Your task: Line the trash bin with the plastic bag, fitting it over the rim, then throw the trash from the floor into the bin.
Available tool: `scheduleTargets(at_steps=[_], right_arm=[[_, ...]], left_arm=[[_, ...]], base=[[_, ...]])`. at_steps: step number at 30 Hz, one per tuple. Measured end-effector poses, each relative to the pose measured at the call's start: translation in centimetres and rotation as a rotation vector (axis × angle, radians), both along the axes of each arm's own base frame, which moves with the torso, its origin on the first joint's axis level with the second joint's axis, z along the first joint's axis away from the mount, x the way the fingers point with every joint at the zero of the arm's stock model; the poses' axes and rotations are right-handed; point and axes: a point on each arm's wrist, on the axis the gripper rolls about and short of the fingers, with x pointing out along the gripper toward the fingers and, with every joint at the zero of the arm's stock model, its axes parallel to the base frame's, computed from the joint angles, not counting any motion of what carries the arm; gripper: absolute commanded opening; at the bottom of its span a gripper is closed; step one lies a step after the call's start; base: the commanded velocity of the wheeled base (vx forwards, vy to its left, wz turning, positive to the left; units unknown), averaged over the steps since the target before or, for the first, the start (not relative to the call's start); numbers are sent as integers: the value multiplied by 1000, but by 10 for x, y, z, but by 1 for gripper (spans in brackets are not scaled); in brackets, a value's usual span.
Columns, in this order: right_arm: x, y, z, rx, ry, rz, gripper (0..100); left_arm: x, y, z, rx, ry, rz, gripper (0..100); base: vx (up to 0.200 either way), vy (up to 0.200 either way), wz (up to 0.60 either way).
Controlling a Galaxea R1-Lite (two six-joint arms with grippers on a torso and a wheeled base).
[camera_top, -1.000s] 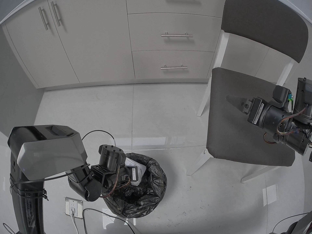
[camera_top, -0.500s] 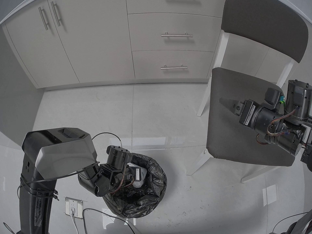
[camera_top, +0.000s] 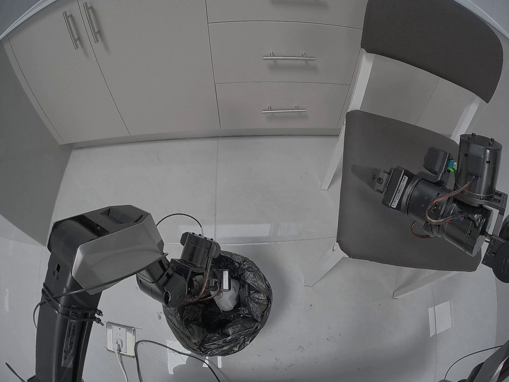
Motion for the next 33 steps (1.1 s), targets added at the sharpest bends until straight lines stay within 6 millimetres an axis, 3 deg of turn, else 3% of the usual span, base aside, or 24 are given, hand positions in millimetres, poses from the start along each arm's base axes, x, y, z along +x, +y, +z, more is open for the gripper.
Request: scheduleTargets(at_steps=[10,33], right_arm=[[2,1,-2,2,-3,-1,100],[1,1,-2,7,-2,0,100]], left_arm=[[22,2,6,11,59,42,0],[19,-6,-2,73,93,-11,0]], base=[[0,0,0],[0,0,0]])
